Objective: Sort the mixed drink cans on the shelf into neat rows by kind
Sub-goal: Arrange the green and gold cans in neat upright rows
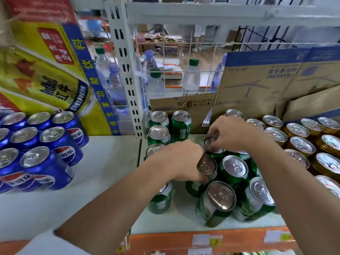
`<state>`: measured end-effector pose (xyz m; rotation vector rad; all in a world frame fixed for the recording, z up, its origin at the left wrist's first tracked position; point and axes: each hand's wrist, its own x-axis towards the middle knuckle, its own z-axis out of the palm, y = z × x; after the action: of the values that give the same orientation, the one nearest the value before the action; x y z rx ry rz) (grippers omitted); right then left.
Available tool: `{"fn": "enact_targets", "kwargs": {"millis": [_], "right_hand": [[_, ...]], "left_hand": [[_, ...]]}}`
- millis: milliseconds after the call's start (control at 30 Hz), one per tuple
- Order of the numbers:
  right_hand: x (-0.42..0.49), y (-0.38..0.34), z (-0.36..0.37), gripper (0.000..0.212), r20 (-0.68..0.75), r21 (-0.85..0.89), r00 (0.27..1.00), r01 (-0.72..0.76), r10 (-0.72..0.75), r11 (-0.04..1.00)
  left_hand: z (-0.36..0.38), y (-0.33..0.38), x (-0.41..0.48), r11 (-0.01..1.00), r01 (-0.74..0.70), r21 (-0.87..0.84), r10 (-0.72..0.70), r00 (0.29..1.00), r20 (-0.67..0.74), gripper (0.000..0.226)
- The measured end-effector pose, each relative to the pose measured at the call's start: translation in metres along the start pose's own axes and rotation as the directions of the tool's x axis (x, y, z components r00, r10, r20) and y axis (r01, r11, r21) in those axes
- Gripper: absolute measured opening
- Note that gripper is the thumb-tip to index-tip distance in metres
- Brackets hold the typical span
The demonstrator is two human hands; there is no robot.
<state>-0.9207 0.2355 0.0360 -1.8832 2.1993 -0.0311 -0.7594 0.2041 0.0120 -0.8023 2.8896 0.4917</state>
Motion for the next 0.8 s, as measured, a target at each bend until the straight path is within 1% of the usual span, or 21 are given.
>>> {"fn": "enact_targets", "kwargs": {"millis": [67,167,233,300,367,433,467,533,667,733,800], "right_hand": [[-0.002,0.000,0.001,0.014,-0.006,0.013,1.000,-0.003,0.004,1.000],[-0.005,0.001,0.002,0.015,-0.017,0.040,1.000,-0.015,0.016,0.999],[-0.005,0.002,0.003,0.013,-0.020,0.053,0.999,-0.026,0.028,0.998],[-0.006,0.003,0.004,0.008,-0.029,0.063,0.999,-0.025,0.027,0.998],[-0.006,0.000,0.007,0.017,-0.032,0.056,0.999,-0.020,0.021,0.998],[-0.007,-0.003,0.012,0.023,-0.052,0.054,0.999,-0.005,0.007,0.999],[-0.007,-0.005,0.014,0.028,-0.072,0.055,0.997,0.001,0.003,0.998],[-0.008,-0.008,0.017,0.029,-0.114,0.090,0.993,0.000,0.010,0.996],[-0.009,-0.014,0.014,0.034,-0.105,0.213,0.994,0.040,-0.018,0.976],[-0.010,-0.022,0.011,0.040,-0.084,0.253,0.995,0.080,-0.060,0.964],[-0.010,-0.031,0.011,0.048,-0.044,0.244,0.994,0.112,-0.105,0.963]], "left_hand": [[-0.001,-0.002,0.000,0.997,-0.016,-0.081,0.014,1.000,-0.027,0.043],[-0.011,-0.006,-0.007,0.977,-0.012,-0.214,-0.011,0.995,-0.103,0.042],[-0.028,-0.009,-0.015,0.954,-0.023,-0.300,-0.035,0.982,-0.187,0.043],[-0.048,-0.012,-0.023,0.914,-0.065,-0.401,-0.056,0.958,-0.282,0.041],[-0.062,-0.015,-0.031,0.841,-0.129,-0.526,-0.084,0.929,-0.361,0.039],[-0.068,-0.020,-0.036,0.740,-0.207,-0.640,-0.123,0.894,-0.431,0.033],[-0.069,-0.022,-0.038,0.703,-0.238,-0.671,-0.150,0.872,-0.466,0.031],[-0.068,-0.028,-0.041,0.621,-0.285,-0.730,-0.231,0.824,-0.518,0.035],[-0.066,-0.039,-0.049,0.457,-0.334,-0.824,-0.390,0.757,-0.524,0.044],[-0.065,-0.044,-0.054,0.414,-0.335,-0.847,-0.444,0.738,-0.509,0.043],[-0.063,-0.049,-0.062,0.400,-0.337,-0.852,-0.464,0.727,-0.506,0.043]]}}
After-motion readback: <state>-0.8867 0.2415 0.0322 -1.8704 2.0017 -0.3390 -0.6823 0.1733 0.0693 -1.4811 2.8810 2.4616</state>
